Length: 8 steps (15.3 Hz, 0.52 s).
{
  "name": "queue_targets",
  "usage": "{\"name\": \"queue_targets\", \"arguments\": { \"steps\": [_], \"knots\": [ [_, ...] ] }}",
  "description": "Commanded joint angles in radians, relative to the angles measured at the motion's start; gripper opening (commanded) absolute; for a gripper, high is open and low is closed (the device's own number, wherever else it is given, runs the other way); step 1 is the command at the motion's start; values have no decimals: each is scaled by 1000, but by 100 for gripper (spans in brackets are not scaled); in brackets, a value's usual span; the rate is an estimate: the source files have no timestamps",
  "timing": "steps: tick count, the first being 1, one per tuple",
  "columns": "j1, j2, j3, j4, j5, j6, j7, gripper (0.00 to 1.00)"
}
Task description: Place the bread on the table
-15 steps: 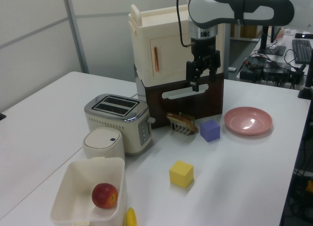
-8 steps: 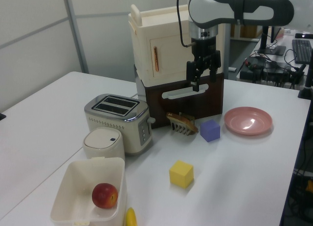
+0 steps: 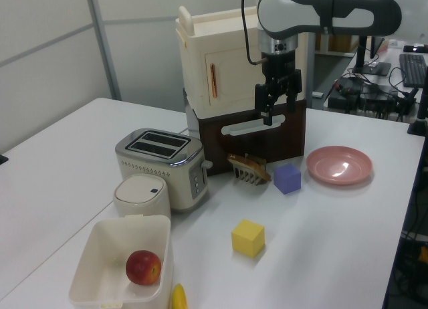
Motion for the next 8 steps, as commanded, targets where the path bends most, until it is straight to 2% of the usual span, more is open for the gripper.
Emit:
{"name": "queue_targets", "arguments": {
  "steps": [1,8],
  "knots": [
    [11,-13,-12,-8,9,-16,-17,100],
    [14,-8,-12,-8,12,-5,-7,100]
  ]
}}
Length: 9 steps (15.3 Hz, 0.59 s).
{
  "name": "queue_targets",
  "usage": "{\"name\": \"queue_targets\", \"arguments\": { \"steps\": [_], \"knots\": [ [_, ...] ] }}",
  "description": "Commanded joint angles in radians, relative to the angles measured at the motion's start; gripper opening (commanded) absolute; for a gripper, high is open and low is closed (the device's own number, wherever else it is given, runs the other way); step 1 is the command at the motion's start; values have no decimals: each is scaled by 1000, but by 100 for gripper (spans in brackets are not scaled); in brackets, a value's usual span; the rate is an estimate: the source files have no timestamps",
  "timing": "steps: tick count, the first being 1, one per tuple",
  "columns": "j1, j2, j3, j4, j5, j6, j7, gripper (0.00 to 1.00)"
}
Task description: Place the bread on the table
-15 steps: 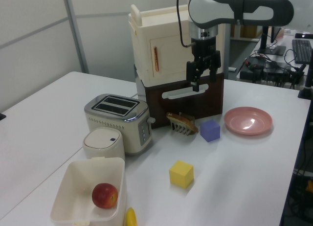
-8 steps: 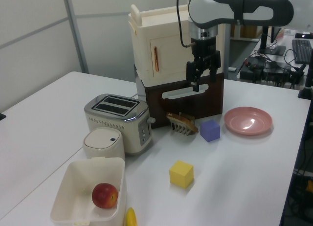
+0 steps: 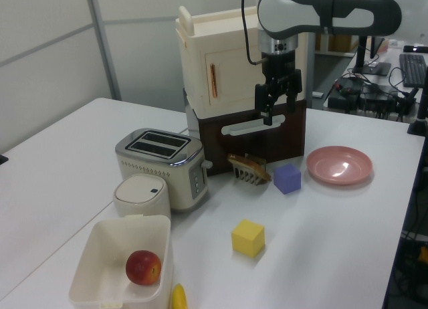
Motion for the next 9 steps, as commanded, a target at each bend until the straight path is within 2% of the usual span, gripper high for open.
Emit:
{"name": "queue_targets", "arguments": {
  "steps": [1,5,9],
  "knots": [
    [17,-2,-10,-6,7,-5,-7,100],
    [40,7,1,-17,10,-19,-5,100],
    [169,7,1,-52,16,-18,41,100]
  ]
}}
